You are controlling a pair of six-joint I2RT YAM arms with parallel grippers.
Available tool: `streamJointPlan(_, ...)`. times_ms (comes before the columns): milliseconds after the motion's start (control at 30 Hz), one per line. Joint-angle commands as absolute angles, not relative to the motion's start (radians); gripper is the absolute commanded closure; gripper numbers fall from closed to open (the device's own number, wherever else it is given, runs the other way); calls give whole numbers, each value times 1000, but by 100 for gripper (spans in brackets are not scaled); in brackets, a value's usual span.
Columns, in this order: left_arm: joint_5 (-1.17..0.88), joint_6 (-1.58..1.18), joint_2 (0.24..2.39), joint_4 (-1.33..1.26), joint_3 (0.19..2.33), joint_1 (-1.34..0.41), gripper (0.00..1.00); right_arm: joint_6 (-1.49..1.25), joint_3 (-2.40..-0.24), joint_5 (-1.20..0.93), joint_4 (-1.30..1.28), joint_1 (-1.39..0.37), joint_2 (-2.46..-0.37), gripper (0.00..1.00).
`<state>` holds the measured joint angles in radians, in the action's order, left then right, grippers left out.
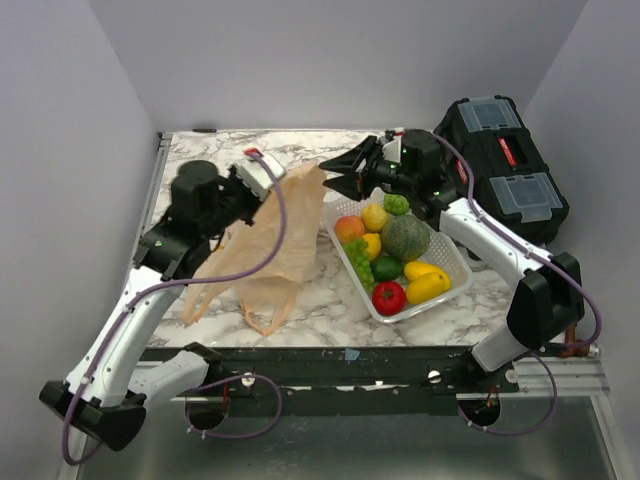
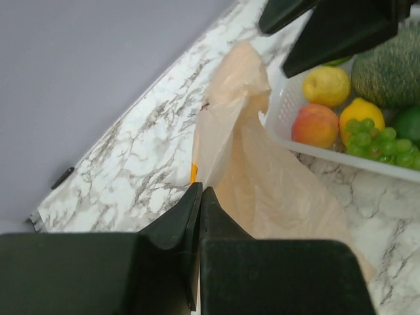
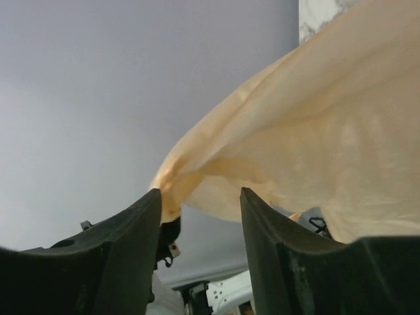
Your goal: Place the fake fruits into the plastic bag and tie a complex knot
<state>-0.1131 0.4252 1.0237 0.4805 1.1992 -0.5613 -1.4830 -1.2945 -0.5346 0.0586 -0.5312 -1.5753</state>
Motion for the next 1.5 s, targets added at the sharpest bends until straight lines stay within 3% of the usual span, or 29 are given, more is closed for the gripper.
streamJointPlan(0,-638,109,920,503,1287,-296,100,-1284,-1310,-548,84,-430,-1524,35)
streamJointPlan(67,-807,-64,924,450,1278,-146,100,-1112,-1328,-544,86,-409,-1514,22)
streamJointPlan(200,-1037,-287,977,302,1191,155,100,-863,-1309,-564,95,-406,-1492,20)
streamJointPlan(400,-1227,-353,1015,208,1187,269,100,-550,-1168,-691,193,-407,-1464,8)
streamJointPlan(567,-1123,-147,1029,404,1231,275,100,-419,-1008,-820,325,-407,-1435,13)
streamJointPlan(667,-960,-60,1111,518,1261,279,100,-374,-1006,-822,295,-407,-1448,15)
streamJointPlan(800,-832,-25,1235,480,1258,312,100,-345,-1059,-840,213,-412,-1463,22)
streamJointPlan(1067,-564,81,1547,482,1407,341,100,-216,-1036,-596,13,-551,-1397,25)
streamJointPlan(1133,-508,94,1610,520,1456,342,90,-202,-1030,-543,-30,-584,-1393,24)
streamJointPlan(1200,-512,91,1635,546,1480,345,65,-200,-1032,-501,-59,-611,-1394,23)
streamJointPlan(1267,-552,93,1611,558,1468,346,46,-176,-1039,-449,-88,-654,-1396,21)
streamJointPlan(1400,-621,150,1423,518,1343,359,23,-195,-1021,-376,-79,-734,-1396,18)
streamJointPlan(1467,-630,194,1307,486,1246,371,16,-246,-1010,-354,-46,-761,-1411,17)
